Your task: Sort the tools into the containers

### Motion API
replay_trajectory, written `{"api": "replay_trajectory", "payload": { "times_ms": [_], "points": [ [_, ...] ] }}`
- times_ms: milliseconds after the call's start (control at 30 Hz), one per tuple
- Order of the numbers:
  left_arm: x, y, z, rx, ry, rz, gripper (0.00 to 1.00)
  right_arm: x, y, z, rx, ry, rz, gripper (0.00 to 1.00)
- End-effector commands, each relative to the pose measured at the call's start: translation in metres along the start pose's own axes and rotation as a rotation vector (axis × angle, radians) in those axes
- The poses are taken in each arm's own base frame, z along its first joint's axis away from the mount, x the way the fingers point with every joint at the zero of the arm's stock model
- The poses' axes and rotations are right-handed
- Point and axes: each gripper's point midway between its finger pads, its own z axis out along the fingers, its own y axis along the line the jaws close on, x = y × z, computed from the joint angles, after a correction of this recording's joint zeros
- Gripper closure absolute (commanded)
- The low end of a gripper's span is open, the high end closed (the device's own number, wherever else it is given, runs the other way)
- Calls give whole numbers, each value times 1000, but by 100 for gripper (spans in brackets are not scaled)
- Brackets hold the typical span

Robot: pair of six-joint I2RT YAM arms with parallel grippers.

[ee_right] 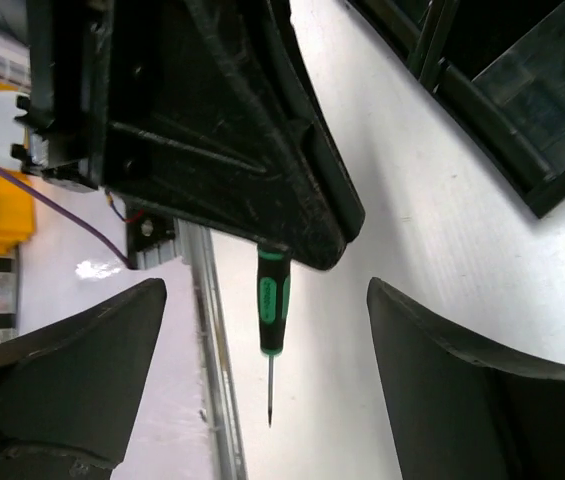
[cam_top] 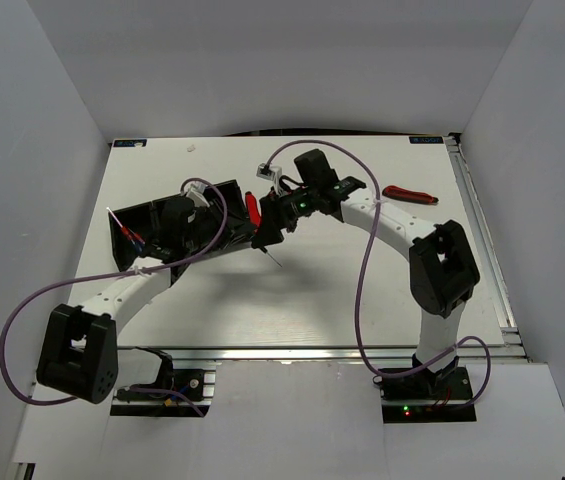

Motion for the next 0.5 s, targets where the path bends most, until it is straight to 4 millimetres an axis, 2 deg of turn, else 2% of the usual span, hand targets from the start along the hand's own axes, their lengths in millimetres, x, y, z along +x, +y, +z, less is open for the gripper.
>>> {"api": "replay_trajectory", "payload": {
  "times_ms": [0, 67, 100, 133, 200, 233, 267, 300, 333, 367, 400, 433, 467],
  "points": [
    [-18, -18, -7, -3, -48, 105, 100, -17, 17, -15, 7, -37, -164, 11],
    [-26, -3, -18, -95, -48, 107, 100, -14, 15, -21, 26, -29, -213, 11],
    [-42, -6, -24, -125, -82, 150, 100, -10, 12, -25, 33, -16, -219, 11],
    [-51, 17, -36, -223, -80, 147, 100, -4, 8, -28, 37, -3, -264, 11],
    [-72, 33, -53, -312, -105, 173, 100, 2, 7, -36, 35, 13, -318, 11],
    [-95, 47, -72, -400, -142, 169, 100, 10, 3, -43, 36, 39, -366, 11],
    [-108, 54, -82, -442, -158, 191, 100, 14, 2, -48, 35, 50, -391, 11],
    [-129, 71, -98, -507, -201, 158, 100, 17, -1, -54, 33, 56, -406, 11],
    [-145, 70, -108, -550, -226, 160, 100, 22, 0, -60, 30, 63, -421, 11],
    [-155, 76, -114, -589, -230, 189, 100, 27, -3, -64, 32, 67, -447, 11],
    [-163, 92, -117, -645, -218, 161, 100, 28, -9, -69, 53, 64, -445, 11],
    [-182, 88, -121, -664, -246, 186, 100, 27, -10, -74, 67, 57, -454, 10],
    [-188, 93, -121, -682, -241, 189, 100, 29, -14, -77, 78, 59, -452, 11]
  ]
}}
